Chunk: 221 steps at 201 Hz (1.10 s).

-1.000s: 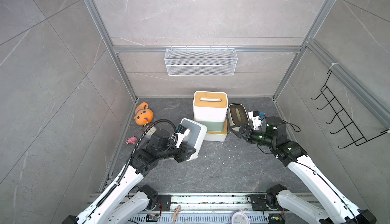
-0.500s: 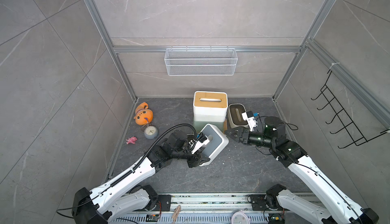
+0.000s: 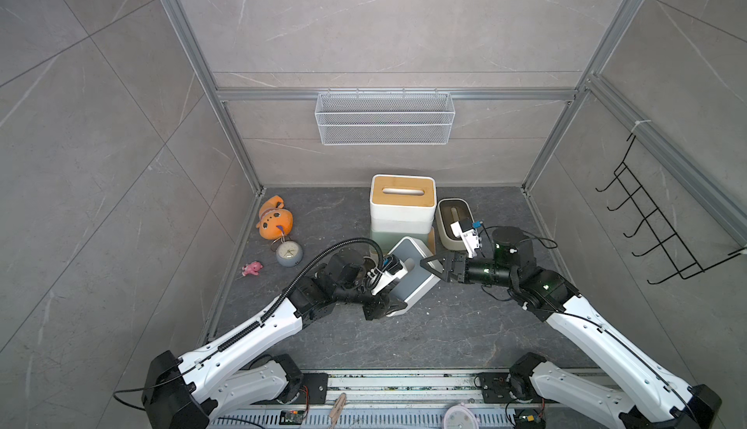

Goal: Stack the tissue boxes
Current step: Place the tissue box at the tissue box.

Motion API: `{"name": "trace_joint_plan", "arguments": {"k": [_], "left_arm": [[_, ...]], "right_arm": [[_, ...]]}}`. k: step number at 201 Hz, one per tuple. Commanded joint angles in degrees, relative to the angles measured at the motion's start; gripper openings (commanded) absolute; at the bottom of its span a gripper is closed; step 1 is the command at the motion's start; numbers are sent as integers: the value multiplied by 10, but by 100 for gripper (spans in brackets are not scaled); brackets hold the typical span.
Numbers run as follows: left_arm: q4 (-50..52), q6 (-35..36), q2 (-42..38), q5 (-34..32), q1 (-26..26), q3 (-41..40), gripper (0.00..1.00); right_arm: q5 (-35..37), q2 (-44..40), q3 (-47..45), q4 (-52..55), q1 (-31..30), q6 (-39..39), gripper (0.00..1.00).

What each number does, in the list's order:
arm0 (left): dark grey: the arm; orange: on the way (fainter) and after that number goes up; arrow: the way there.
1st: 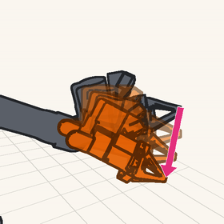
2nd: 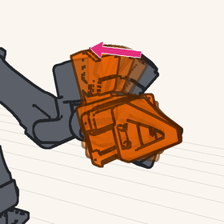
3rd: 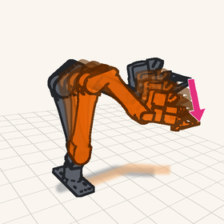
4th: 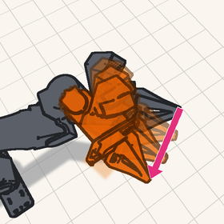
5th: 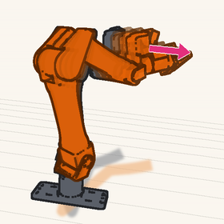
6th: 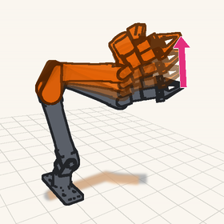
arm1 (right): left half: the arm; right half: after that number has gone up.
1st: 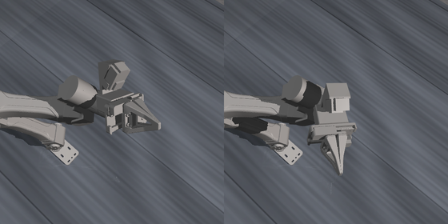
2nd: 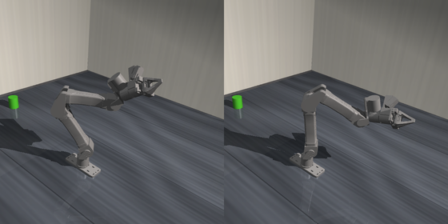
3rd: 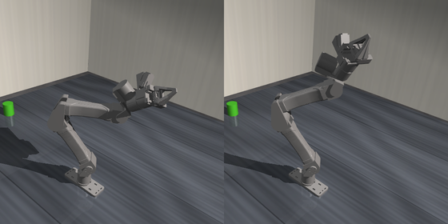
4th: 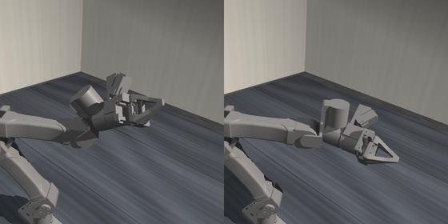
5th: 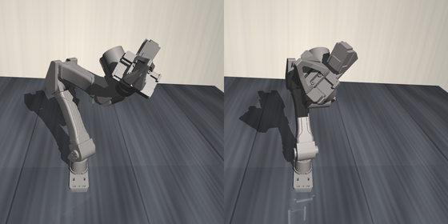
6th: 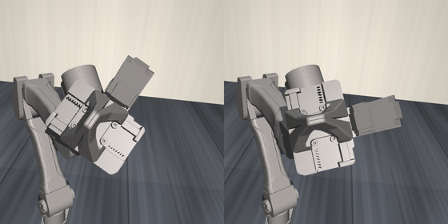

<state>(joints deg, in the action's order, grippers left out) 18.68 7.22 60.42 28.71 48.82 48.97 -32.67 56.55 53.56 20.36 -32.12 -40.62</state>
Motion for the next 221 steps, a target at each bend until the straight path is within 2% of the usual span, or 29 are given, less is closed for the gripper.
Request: {"name": "trace_joint_plan", "arguments": {"k": [1,32,149,221], "left_arm": [[-57,37,-5,2,6,7,22],[-58,45,0,-12,8,0,22],[-55,51,2,-23,8,-23,22],[-51,52,4,-16,8,-25,22]], "right_arm": [[7,11,6,12,-14,13,100],[13,15,11,17,-29,9,99],[41,-6,15,64,-37,14,78],[49,-18,15,79,-37,20,73]]}}
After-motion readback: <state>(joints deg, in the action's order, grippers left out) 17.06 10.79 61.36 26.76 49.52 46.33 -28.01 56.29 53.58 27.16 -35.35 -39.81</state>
